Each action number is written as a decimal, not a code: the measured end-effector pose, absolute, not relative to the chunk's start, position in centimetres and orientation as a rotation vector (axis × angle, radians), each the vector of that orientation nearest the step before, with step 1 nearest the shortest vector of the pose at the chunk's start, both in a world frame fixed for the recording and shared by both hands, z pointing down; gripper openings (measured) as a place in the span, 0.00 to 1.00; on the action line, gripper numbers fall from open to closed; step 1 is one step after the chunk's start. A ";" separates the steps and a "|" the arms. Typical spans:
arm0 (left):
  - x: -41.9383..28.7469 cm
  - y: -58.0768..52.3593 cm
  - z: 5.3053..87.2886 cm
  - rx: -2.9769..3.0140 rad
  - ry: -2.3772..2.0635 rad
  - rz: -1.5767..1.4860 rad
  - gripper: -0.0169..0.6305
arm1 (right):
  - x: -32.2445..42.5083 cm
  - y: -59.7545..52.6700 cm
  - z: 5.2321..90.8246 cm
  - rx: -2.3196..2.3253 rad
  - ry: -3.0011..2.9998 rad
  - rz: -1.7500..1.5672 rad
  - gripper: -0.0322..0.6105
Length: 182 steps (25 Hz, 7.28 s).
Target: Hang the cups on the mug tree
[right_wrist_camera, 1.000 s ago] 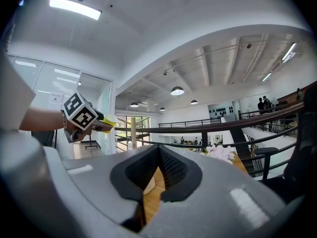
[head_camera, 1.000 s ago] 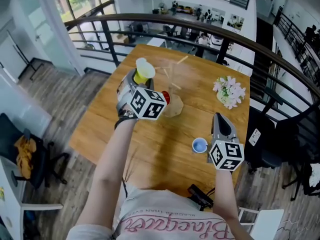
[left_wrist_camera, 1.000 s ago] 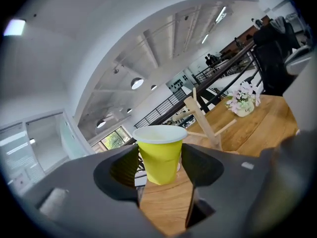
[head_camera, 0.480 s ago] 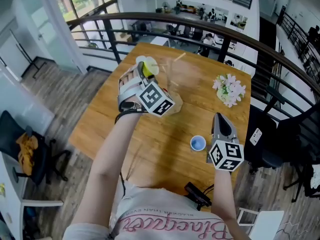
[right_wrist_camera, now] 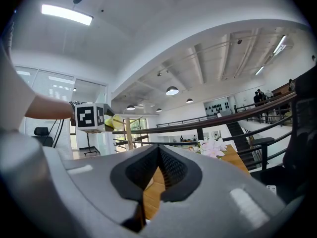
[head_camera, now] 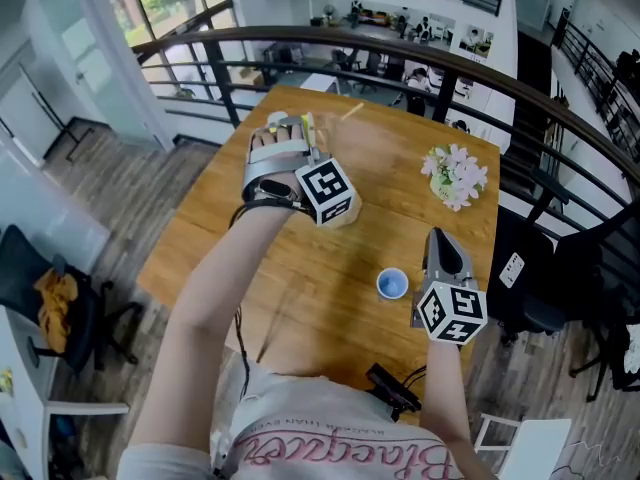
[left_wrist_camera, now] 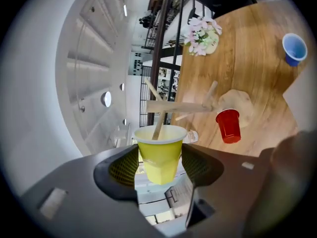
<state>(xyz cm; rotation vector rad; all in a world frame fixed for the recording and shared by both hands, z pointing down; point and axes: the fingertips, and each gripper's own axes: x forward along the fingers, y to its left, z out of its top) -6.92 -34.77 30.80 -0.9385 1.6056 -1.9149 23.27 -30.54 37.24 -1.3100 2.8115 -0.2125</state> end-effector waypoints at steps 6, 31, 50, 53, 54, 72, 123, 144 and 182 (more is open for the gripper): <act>-6.3 -35.5 31.6 -0.835 1.402 -2.037 0.47 | 23.4 -30.4 37.4 -1.296 2.813 -0.229 0.05; -3.8 -35.2 32.7 -1.091 1.388 -1.855 0.94 | 24.0 -28.3 35.3 -1.386 2.776 -0.158 0.05; -4.5 -29.8 28.9 -1.608 1.710 -1.099 0.93 | 20.2 -24.9 32.2 -1.514 2.772 0.187 0.05; -5.1 -28.8 28.7 -1.692 1.762 -0.992 0.89 | 19.9 -24.6 31.9 -1.531 2.761 0.198 0.05; -5.3 -28.5 28.7 -1.731 1.786 -0.948 0.87 | 19.9 -24.6 31.8 -1.538 2.757 0.200 0.05; -6.8 -25.7 28.0 -2.079 1.815 -0.287 0.34 | 18.6 -23.7 32.1 -1.643 2.697 0.194 0.53; -9.8 -28.1 38.1 -2.328 1.796 -0.257 0.05 | 21.5 -24.8 58.8 -2.206 2.601 -0.581 0.69; -12.1 -28.4 37.3 -2.320 1.855 -0.201 0.05 | 20.2 -25.7 55.8 -2.209 2.708 -0.425 0.47; -17.9 -28.3 32.5 -2.209 1.992 -0.107 0.05 | 10.0 -33.1 41.2 -1.862 3.149 0.278 0.47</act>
